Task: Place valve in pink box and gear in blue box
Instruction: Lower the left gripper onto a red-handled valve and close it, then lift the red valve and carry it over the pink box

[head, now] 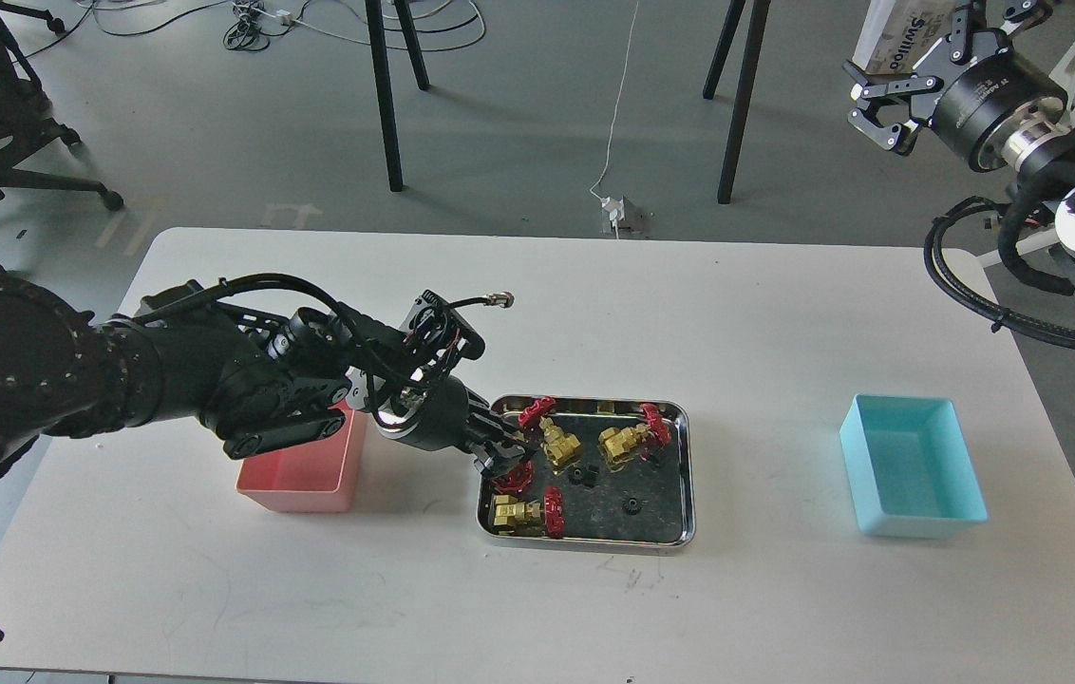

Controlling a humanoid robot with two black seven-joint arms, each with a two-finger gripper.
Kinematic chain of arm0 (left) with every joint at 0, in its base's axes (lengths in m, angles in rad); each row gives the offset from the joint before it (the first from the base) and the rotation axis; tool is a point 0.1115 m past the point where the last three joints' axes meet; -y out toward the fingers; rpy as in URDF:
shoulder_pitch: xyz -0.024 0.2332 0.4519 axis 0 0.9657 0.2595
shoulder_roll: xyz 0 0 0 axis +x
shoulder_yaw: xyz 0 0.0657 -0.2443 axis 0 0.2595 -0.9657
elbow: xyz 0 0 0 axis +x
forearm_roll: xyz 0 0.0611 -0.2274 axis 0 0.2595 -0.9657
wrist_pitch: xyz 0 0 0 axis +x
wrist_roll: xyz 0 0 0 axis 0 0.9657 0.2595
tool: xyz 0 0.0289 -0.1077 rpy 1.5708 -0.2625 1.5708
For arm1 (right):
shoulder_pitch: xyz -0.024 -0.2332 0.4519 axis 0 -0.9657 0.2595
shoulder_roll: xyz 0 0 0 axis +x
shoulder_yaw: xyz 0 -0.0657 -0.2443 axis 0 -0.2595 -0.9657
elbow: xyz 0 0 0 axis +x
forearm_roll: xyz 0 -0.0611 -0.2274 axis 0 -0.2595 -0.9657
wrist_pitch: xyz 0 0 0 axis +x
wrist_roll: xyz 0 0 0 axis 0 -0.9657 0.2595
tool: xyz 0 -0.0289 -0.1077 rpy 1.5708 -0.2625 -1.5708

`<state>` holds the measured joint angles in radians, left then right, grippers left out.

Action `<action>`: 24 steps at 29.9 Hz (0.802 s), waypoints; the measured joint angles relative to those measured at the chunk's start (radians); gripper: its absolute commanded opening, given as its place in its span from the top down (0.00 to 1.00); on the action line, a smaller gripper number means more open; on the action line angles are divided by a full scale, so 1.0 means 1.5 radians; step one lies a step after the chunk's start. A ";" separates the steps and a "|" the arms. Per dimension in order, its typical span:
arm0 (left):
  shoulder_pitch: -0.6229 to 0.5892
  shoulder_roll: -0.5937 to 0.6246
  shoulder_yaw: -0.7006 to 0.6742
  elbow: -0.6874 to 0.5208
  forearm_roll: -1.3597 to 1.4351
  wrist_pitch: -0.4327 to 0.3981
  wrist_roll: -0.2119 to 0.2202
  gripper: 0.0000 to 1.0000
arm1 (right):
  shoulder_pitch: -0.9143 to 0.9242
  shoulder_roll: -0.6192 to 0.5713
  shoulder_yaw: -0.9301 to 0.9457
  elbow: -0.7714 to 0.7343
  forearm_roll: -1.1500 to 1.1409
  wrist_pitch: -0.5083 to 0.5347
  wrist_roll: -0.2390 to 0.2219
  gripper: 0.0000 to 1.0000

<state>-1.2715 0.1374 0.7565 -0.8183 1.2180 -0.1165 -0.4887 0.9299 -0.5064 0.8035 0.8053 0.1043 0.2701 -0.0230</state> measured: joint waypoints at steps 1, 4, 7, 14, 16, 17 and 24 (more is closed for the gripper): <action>-0.001 0.001 -0.001 0.000 0.000 0.000 0.000 0.81 | 0.000 0.000 0.000 0.000 0.000 0.000 0.000 0.00; -0.006 0.008 -0.003 -0.003 0.000 0.001 0.000 0.82 | 0.000 0.000 0.001 0.000 0.000 0.000 0.000 0.00; -0.019 0.023 -0.009 -0.016 -0.002 0.001 0.000 0.83 | 0.000 0.000 0.003 -0.001 0.000 0.000 0.000 0.00; -0.081 0.103 -0.038 -0.079 -0.003 -0.006 0.000 0.83 | 0.008 0.002 0.009 -0.008 0.000 0.000 0.000 0.00; -0.100 0.145 -0.052 -0.114 -0.003 -0.010 0.000 0.83 | 0.017 0.009 0.009 -0.016 0.000 -0.003 0.000 0.00; -0.109 0.165 -0.058 -0.130 -0.003 -0.011 0.000 0.83 | 0.023 0.012 0.009 -0.020 0.000 -0.007 0.000 0.00; -0.151 0.338 -0.078 -0.236 0.005 -0.016 0.000 0.83 | 0.103 0.049 -0.031 -0.030 -0.001 -0.099 -0.016 0.00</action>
<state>-1.4985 0.6445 0.6402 -1.1724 1.2251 -0.1405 -0.4888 1.0846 -0.4329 0.7571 0.7603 0.1032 0.1219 -0.0474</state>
